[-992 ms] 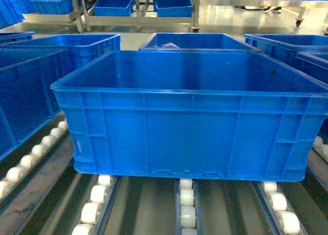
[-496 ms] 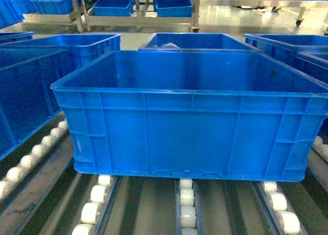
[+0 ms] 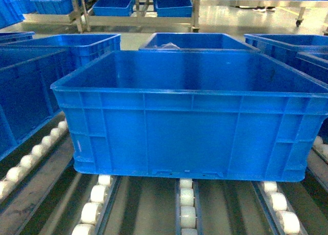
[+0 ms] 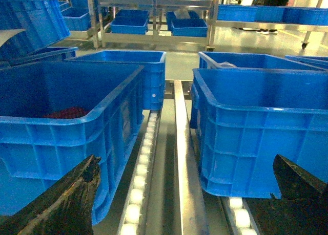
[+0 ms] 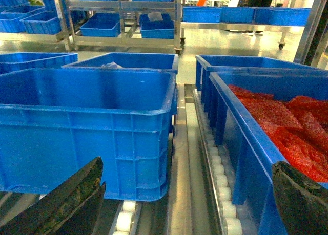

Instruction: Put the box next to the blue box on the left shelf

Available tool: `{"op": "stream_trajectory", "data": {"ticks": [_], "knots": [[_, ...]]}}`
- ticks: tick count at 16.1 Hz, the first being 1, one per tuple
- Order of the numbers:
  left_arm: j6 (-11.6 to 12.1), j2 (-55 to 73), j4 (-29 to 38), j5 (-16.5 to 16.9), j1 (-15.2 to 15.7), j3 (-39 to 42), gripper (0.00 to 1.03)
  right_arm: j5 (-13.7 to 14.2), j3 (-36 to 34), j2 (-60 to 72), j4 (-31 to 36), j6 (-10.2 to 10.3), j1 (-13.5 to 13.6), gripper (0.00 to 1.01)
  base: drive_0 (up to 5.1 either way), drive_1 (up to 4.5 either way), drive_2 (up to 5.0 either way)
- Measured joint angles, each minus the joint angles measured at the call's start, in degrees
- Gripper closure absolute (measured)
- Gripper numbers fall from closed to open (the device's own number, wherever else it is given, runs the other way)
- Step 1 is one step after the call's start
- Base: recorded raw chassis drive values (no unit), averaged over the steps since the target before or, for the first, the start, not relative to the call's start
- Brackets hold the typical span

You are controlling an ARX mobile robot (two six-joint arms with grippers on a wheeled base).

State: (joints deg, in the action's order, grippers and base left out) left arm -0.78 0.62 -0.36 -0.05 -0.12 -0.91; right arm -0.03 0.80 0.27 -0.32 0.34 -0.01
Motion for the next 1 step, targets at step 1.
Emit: {"op": "stream_trajectory", "data": {"ticks": [1], "knots": [[0.00, 0.00, 0.00, 0.00, 0.00, 0.00, 0.05, 0.00, 0.00, 0.00, 0.00, 0.00, 0.00, 0.03, 0.0, 0.00, 0.0]]}}
